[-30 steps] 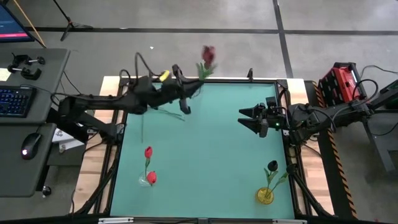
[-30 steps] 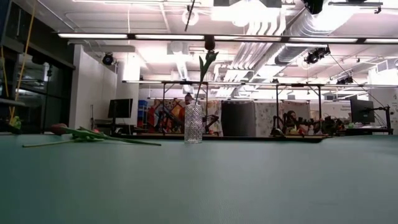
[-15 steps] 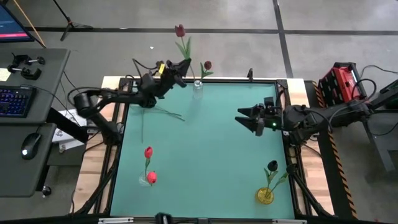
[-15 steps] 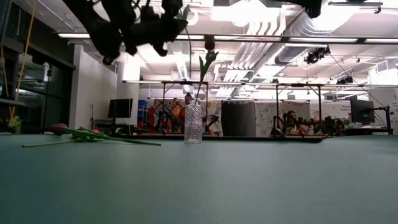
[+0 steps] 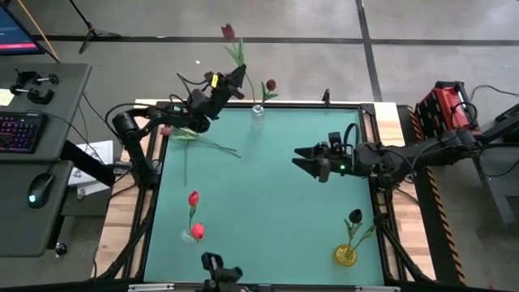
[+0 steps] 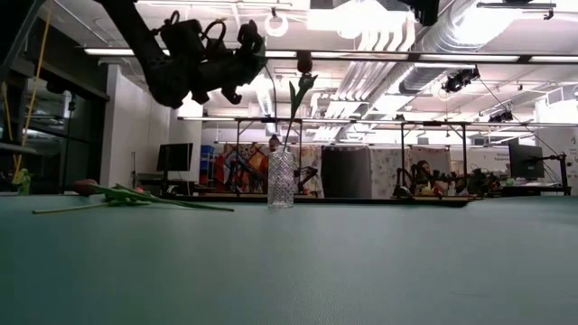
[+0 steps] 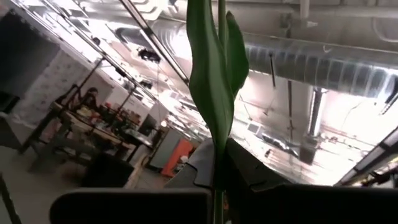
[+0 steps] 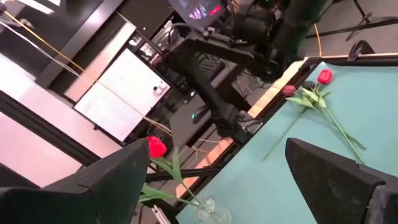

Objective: Sort flowers into vase by color
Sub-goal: Put the bottom red flower into the top transparent vase

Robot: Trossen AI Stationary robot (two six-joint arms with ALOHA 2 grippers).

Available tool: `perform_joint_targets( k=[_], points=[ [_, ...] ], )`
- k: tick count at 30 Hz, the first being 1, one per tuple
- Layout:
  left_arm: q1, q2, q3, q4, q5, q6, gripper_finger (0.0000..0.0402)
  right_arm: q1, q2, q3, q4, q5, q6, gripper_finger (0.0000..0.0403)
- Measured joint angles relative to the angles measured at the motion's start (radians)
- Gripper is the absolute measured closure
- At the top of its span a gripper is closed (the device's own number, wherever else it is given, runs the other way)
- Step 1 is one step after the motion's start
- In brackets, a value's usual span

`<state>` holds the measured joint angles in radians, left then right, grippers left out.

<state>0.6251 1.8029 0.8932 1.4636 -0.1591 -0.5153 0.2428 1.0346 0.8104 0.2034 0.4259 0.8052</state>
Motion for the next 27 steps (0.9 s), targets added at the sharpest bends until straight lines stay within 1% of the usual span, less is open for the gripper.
perform_joint_targets(
  k=[6,8,11,14,19,23,27],
  points=[
    [0.011,0.006,0.000,-0.084,-0.012,-0.007,0.0401,0.000,0.031,0.000,0.005,0.004,0.006,0.0039],
    [0.009,0.026,0.000,-0.070,-0.016,-0.008,0.0401,0.000,0.033,0.000,0.005,0.012,0.006,0.0039],
    [0.008,0.056,0.000,-0.015,-0.019,-0.052,0.0401,0.000,0.033,0.000,0.006,0.020,0.006,0.0039],
    [0.009,0.057,0.000,0.023,-0.026,-0.057,0.0401,0.000,0.033,0.000,0.010,0.027,0.006,0.0039],
    [0.009,0.059,0.000,0.010,-0.061,-0.053,0.0401,0.000,0.033,0.000,0.014,0.028,0.006,0.0039],
    [0.002,0.058,0.000,-0.039,-0.071,-0.049,0.0401,0.000,0.033,0.000,0.013,0.028,0.006,0.0039],
    [-0.010,0.059,0.000,-0.030,-0.084,-0.049,0.0401,0.000,0.033,0.000,0.013,0.028,0.006,0.0039]
  ],
)
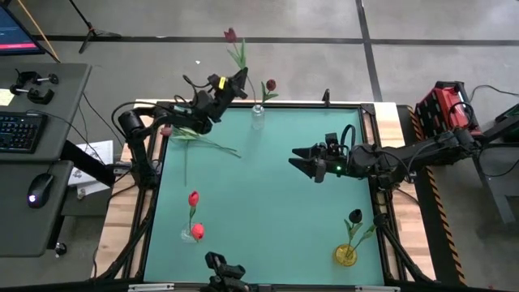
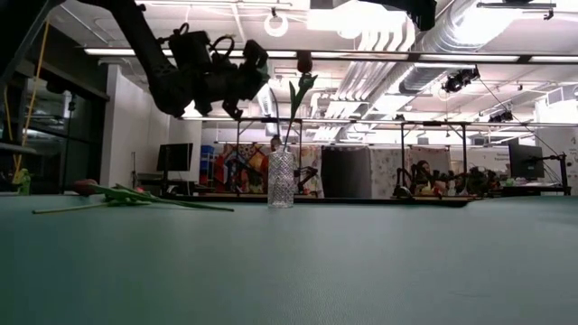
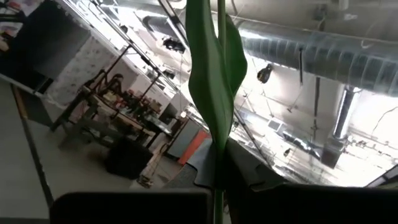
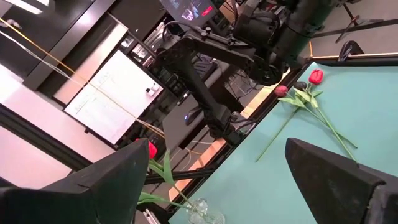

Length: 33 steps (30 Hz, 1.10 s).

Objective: Sort flowers into vase by color
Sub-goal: Put the bottom red flower into the top transparent vase

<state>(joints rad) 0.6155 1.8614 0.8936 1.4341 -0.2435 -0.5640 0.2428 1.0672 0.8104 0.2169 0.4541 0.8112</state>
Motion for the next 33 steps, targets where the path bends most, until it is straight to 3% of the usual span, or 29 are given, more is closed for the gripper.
perform_joint_targets(
  k=[6,19,25,33],
  points=[
    [-0.002,0.000,0.000,-0.034,0.005,0.029,0.0401,0.000,0.000,0.000,0.000,0.000,0.000,0.0039],
    [-0.024,0.000,0.000,-0.108,0.217,0.260,0.0387,0.000,0.000,0.000,0.014,0.000,0.000,0.0039],
    [-0.004,-0.001,0.000,-0.139,0.312,0.273,0.0349,0.000,0.000,0.000,0.029,0.000,0.000,0.0039],
    [0.041,-0.028,0.000,-0.234,0.489,0.286,0.0264,0.000,0.000,0.000,0.037,0.000,-0.003,0.0039]
  ],
)
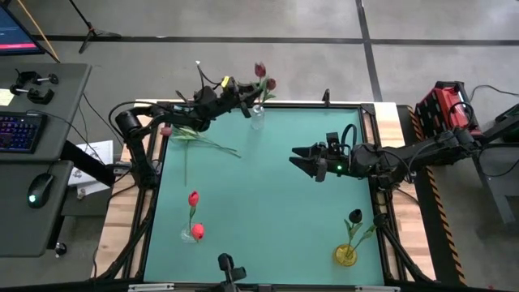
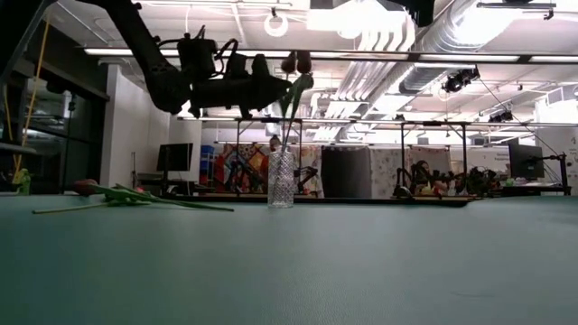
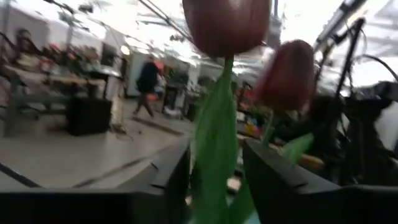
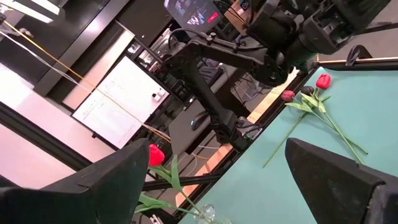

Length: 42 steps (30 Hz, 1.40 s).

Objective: Sort flowers into vase by color
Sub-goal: Put the bottom red flower into the top transparent vase, then put the red flower into the top transparent vase

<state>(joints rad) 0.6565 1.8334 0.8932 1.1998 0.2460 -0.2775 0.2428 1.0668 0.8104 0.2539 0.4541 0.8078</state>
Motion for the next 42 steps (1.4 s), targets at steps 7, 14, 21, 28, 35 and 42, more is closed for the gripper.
perform_joint_targets(
  k=[7,14,21,28,35,42],
  points=[
    [0.053,-0.061,0.000,-0.152,0.169,0.014,0.0205,0.000,0.000,0.000,0.000,0.000,0.000,0.0039],
    [0.105,-0.156,0.000,-0.417,0.315,0.076,0.0190,0.000,0.000,0.000,0.000,0.000,0.000,0.0039],
    [0.129,-0.305,0.000,-0.879,0.298,0.295,0.0190,0.000,0.000,0.000,-0.001,0.000,-0.004,0.0039],
    [0.124,-0.390,0.000,-1.226,0.253,0.424,0.0190,0.000,0.000,0.000,-0.001,0.000,-0.004,0.0039],
    [0.120,-0.406,0.000,-1.471,0.180,0.461,0.0190,0.000,0.000,0.000,-0.002,0.000,-0.004,0.0039],
    [0.120,-0.406,0.000,-1.677,0.089,0.500,0.0190,0.000,0.000,0.000,-0.002,0.000,-0.004,0.0039]
  ],
)
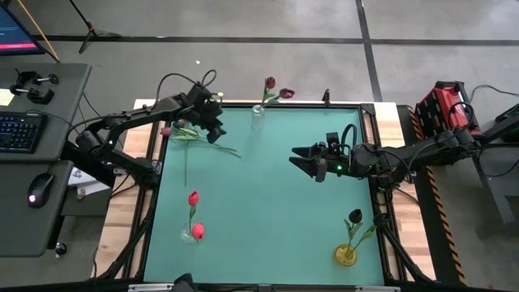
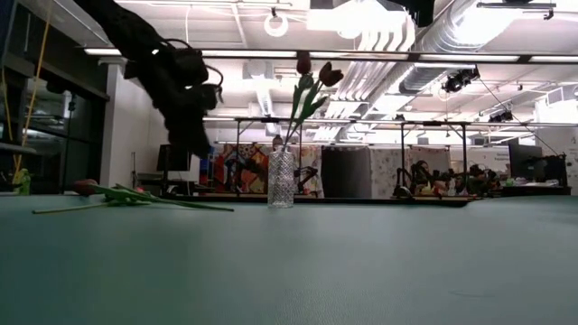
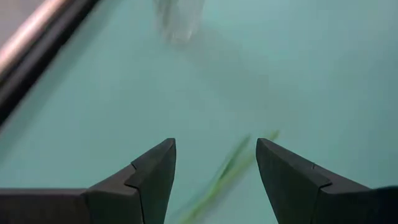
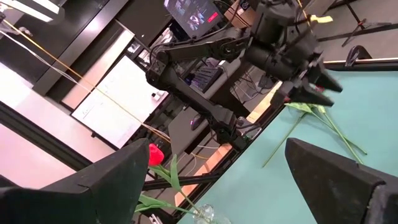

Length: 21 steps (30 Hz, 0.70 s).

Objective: Sort flowers into vase by color
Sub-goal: Put the red flower into the top transparent vase

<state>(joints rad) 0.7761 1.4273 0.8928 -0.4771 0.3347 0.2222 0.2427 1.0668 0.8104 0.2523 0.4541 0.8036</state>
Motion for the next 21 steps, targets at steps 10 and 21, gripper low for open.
perform_joint_targets(
  k=[10,21],
  points=[
    [-0.016,0.000,0.000,-0.375,-0.205,-0.110,0.0190,-0.001,0.000,0.000,-0.018,0.024,0.000,0.0039],
    [-0.028,0.032,0.000,-0.399,-0.342,0.071,0.0190,-0.001,0.000,0.000,-0.024,0.082,0.000,0.0039]
  ],
)
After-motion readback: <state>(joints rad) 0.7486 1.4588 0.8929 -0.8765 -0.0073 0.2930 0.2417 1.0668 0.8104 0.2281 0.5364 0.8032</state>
